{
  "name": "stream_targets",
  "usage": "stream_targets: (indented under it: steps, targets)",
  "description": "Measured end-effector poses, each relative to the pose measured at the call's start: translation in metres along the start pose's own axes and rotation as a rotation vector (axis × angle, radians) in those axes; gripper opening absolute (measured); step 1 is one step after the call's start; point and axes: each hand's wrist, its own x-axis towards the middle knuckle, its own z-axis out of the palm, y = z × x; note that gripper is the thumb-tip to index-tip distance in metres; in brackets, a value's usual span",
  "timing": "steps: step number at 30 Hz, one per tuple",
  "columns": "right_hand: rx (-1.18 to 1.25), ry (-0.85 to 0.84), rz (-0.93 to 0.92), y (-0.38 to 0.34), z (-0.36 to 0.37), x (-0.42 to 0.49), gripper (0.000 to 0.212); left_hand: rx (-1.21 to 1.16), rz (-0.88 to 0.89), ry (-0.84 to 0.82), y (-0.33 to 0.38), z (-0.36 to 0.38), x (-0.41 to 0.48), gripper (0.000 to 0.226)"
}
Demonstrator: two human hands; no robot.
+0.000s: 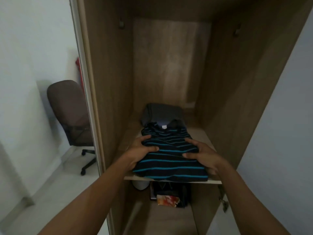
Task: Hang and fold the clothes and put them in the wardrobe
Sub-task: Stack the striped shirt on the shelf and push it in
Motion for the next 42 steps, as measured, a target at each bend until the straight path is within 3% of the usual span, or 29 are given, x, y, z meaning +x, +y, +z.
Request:
stream_targets:
  steps: [4, 8, 12, 16, 19, 22, 26, 30, 33, 36, 39, 42]
  targets:
    - [-0.141, -0.050, 0.070, -0.001, -0.008, 0.001, 0.077, 0.179, -0.100, 0.021, 0.008, 0.000, 0.007, 0.073]
    - [-0.229, -0.006, 0.131, -0.024, -0.019, 0.010, 0.074, 0.172, -0.122, 0.162, 0.023, -0.004, 0.017, 0.037]
    - [-0.217, 0.261, 0.140, -0.036, -0.016, 0.049, 0.064, 0.030, -0.184, 0.193, 0.037, 0.002, 0.034, 0.065]
    - [-0.233, 0.231, 0.156, -0.028, -0.011, 0.079, 0.037, -0.029, -0.198, 0.179, 0.044, 0.012, 0.051, 0.048]
    - [-0.205, 0.330, -0.021, -0.025, -0.017, 0.100, 0.009, -0.133, -0.160, 0.210, 0.049, 0.012, 0.065, 0.032]
    - [-0.062, 0.410, -0.110, -0.036, -0.022, 0.109, 0.016, -0.280, -0.174, 0.211, 0.052, 0.007, 0.076, 0.027]
    - [-0.340, 0.353, -0.015, -0.016, -0.025, 0.122, 0.028, -0.119, -0.206, 0.258, 0.040, 0.010, 0.087, 0.034]
    - [-0.334, 0.451, -0.128, -0.014, -0.029, 0.131, 0.029, -0.189, -0.118, 0.292, 0.036, 0.010, 0.101, 0.005]
    - [-0.242, 0.554, -0.184, -0.022, -0.032, 0.135, 0.021, -0.238, -0.071, 0.364, 0.033, 0.008, 0.116, 0.012]
    - [-0.194, 0.470, -0.097, -0.010, -0.030, 0.141, 0.029, -0.099, -0.073, 0.440, 0.022, 0.009, 0.126, 0.029]
    - [-0.110, 0.426, -0.034, -0.007, -0.031, 0.132, 0.021, -0.048, -0.075, 0.395, 0.024, 0.006, 0.119, 0.041]
    - [-0.027, 0.382, 0.072, -0.016, -0.032, 0.104, 0.027, 0.083, -0.067, 0.308, 0.041, -0.001, 0.080, 0.058]
